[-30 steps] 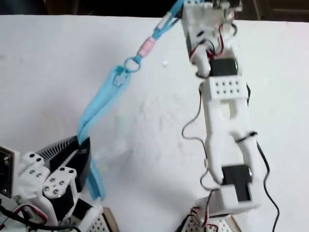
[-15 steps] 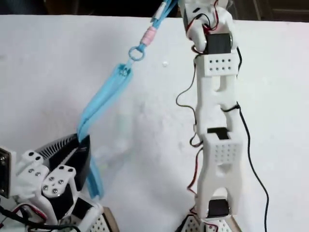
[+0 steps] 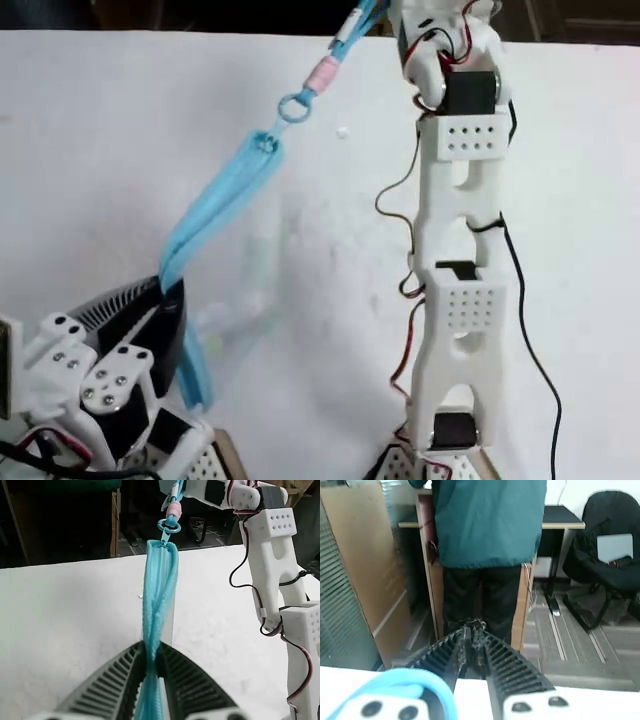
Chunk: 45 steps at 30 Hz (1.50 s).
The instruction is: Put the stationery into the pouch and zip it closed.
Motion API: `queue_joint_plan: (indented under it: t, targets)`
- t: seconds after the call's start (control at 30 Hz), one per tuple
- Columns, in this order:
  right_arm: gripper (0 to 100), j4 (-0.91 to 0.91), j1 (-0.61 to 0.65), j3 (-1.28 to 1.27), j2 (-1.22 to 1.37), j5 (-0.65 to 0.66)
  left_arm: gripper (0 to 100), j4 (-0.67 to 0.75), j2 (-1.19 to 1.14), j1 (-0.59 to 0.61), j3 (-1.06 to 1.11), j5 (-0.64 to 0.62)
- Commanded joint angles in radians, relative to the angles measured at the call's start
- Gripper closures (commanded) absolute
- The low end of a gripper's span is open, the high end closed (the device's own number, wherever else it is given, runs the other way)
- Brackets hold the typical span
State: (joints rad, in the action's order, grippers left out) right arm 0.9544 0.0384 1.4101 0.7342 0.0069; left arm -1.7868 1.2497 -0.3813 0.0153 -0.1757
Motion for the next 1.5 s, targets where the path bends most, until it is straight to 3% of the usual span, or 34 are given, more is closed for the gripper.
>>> queue_joint_plan:
  t: [0.0, 0.17, 0.23, 0.37, 0.47, 0.57, 0.77, 0.97, 1.1, 1.2, 1.47]
  targets:
    - [97.8, 0.127, -0.033, 0.017, -0.134, 0.006, 98, -0.002, 0.016, -0.004, -0.031, 0.002]
    - [97.7, 0.432, 0.084, 0.015, -0.286, 0.011, 98, 0.014, 0.015, -0.004, 0.049, 0.002]
    - [95.4, 0.585, 0.153, 0.015, -0.343, 0.074, 98, 0.046, 0.015, -0.002, 0.066, 0.005]
    - [77.7, 0.803, 0.263, 0.015, -0.443, 0.15, 98, 0.123, 0.015, -0.002, 0.114, 0.008]
    - [62.0, 0.817, 0.302, 0.009, -0.527, 0.155, 98, 0.176, 0.015, -0.002, 0.152, 0.008]
    - [57.0, 0.817, 0.351, 0.005, -0.624, 0.155, 98, 0.212, 0.015, -0.002, 0.183, 0.008]
    - [68.4, 0.817, 0.456, -0.015, -0.82, 0.153, 98, 0.275, 0.015, -0.001, 0.226, 0.06]
    - [98.8, 0.817, 0.464, -0.27, -1.089, 0.15, 98, 0.404, 0.015, 0.119, 0.269, 0.15]
    - [92.5, 0.816, 0.463, -0.528, -1.297, 0.147, 98, 0.552, 0.013, 0.196, 0.348, 0.229]
    - [95.0, 0.816, 0.458, -0.741, -1.442, 0.146, 98, 0.641, -0.019, 0.206, 0.381, 0.264]
    - [98.1, 0.814, 0.456, -1.237, -1.824, 0.146, 98, 0.844, -0.397, 0.197, 0.376, 0.486]
